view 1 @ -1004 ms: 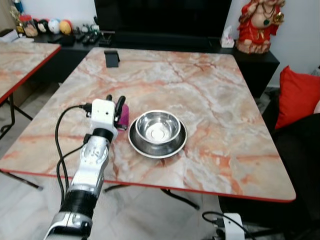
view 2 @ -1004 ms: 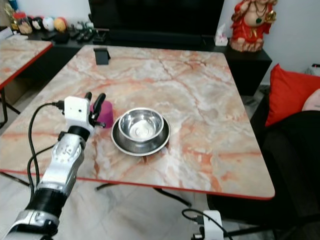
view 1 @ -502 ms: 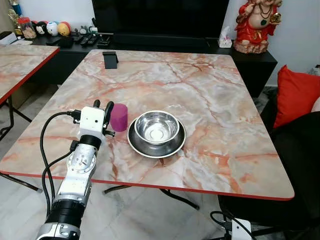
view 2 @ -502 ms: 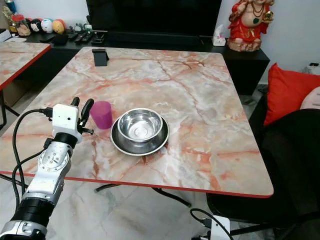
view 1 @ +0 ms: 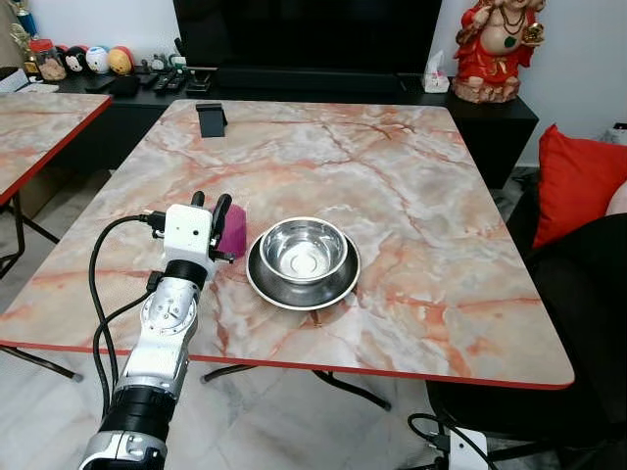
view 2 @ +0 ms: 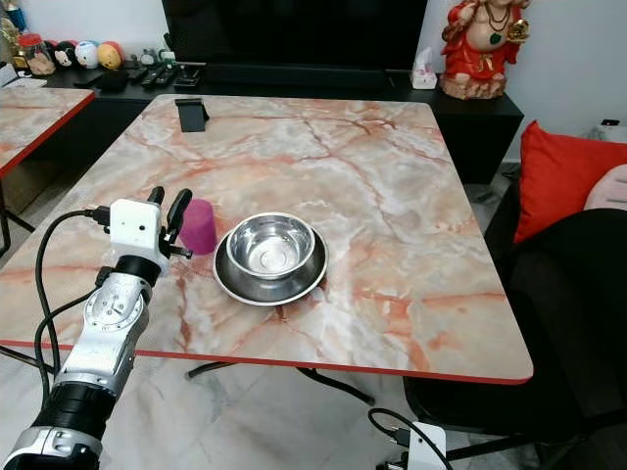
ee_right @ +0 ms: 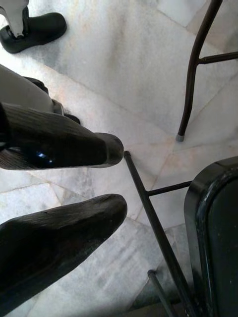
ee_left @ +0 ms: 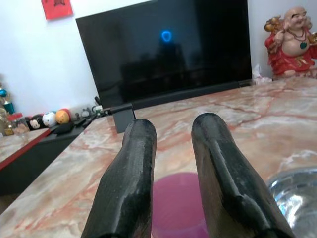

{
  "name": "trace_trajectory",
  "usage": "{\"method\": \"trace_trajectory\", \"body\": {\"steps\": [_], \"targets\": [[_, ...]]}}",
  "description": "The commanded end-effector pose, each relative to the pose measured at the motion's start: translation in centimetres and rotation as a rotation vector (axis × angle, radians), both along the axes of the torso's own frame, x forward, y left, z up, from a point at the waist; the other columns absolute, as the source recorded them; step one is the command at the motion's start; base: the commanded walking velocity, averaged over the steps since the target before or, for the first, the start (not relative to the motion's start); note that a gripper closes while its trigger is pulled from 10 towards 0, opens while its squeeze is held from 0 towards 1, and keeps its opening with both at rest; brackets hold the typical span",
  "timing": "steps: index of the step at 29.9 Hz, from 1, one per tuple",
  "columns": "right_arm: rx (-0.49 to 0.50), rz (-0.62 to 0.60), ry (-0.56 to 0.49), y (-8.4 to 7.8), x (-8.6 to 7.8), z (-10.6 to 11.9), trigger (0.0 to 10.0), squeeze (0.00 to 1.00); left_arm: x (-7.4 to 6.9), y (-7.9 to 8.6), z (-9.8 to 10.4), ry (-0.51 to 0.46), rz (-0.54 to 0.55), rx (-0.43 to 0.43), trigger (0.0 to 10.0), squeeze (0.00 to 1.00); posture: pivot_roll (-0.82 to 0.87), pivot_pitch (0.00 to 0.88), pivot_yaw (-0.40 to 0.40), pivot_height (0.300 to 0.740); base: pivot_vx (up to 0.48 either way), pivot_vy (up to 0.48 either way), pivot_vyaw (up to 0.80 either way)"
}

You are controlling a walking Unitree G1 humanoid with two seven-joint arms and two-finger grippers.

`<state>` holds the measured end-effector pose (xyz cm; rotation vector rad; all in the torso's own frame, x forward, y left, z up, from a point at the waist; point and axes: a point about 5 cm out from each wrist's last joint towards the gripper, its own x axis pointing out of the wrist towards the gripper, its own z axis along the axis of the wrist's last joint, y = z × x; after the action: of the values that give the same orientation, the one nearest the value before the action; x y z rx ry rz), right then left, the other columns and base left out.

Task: Setting the table

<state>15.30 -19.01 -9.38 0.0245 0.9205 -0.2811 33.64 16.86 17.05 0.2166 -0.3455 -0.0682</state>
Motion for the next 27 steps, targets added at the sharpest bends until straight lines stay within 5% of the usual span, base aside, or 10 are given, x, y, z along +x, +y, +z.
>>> {"method": "trace_trajectory", "body": {"steps": [1,27], "targets": [[0.003,-0.013,-0.002,0.0,-0.1,0.0,10.0,0.00,0.3,0.1,0.3,0.004,-0.004,-0.010,10.0,0.00,0.03,0.000,-0.005,0.731,0.000,0.270,0.00],[0.004,-0.004,-0.010,-0.1,0.2,0.1,10.0,0.00,0.4,-1.0,0.6,0.004,-0.028,-0.048,10.0,0.00,0.04,0.000,-0.010,0.731,0.000,0.267,0.00]]}}
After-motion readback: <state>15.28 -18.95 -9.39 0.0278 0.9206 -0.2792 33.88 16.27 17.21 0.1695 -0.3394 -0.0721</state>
